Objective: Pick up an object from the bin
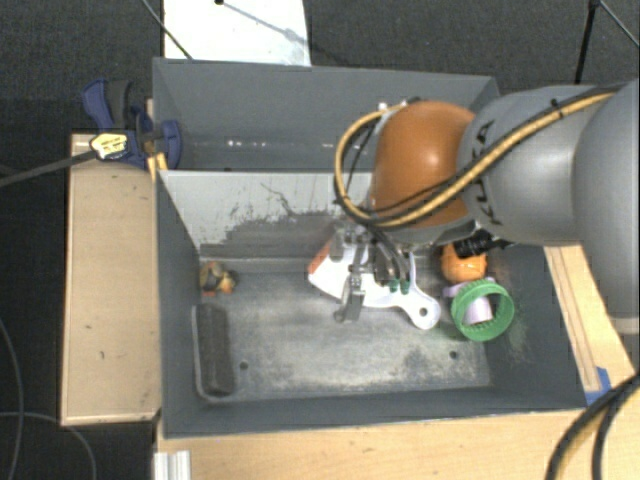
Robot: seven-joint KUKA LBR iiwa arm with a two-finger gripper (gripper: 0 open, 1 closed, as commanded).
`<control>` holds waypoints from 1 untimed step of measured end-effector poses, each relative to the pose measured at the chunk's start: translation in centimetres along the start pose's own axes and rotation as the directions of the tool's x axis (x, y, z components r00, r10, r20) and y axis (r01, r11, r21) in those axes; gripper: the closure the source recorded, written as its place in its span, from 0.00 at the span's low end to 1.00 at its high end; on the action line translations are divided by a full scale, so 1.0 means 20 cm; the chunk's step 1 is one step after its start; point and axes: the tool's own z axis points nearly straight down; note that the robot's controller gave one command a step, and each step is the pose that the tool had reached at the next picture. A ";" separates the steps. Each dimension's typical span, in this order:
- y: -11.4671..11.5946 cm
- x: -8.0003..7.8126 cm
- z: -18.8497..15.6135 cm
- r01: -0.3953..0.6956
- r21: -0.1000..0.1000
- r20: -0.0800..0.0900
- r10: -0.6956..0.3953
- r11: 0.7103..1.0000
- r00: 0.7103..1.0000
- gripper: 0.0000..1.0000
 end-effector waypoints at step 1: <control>-0.11 -0.02 0.03 -0.038 -0.001 -0.002 0.038 0.999 0.999 0.00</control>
Offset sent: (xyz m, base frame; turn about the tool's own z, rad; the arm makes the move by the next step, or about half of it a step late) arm 0.0068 -0.0181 -0.0627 0.2320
